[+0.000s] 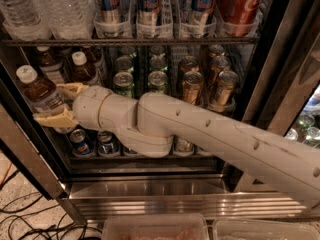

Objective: Pick blue plastic bottle from middle shelf of fridge

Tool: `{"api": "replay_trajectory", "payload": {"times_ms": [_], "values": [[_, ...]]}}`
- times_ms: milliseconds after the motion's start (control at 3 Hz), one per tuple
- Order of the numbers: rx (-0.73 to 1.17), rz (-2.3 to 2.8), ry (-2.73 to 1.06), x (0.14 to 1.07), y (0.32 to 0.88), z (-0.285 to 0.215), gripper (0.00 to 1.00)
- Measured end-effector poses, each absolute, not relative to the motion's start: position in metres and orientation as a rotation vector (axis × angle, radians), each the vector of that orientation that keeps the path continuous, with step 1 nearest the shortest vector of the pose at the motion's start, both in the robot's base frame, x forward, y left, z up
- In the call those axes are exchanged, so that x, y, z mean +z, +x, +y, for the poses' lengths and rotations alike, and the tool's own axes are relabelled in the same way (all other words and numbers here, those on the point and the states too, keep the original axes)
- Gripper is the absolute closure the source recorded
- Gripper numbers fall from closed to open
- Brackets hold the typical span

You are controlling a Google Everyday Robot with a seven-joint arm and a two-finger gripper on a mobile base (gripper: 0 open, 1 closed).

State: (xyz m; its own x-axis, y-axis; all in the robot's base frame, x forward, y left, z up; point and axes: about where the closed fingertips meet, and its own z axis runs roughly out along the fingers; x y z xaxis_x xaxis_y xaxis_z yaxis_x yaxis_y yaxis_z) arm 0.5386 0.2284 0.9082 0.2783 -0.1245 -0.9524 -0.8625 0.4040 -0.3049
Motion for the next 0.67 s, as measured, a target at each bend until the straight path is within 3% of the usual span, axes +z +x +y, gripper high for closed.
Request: {"api": "replay_trajectory", "payload": {"times_ms": [667], "values": [[0.665,1.190,-1.082,0.9086,0.5351,0.2342,1.00]]}}
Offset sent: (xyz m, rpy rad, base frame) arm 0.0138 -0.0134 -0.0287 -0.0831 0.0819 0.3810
